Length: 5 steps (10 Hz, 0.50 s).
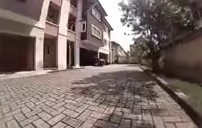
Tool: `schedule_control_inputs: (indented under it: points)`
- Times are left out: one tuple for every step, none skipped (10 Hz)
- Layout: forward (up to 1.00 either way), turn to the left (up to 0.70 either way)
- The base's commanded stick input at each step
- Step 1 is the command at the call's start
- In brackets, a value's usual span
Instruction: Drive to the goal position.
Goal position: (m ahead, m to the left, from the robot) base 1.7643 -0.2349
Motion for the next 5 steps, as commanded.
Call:
schedule_control_inputs:
  points:
    - [0.50, 0.00]
    - [0.50, 0.00]
    - [0.50, 0.00]
    - [0.50, 0.00]
    - [0.50, 0.00]
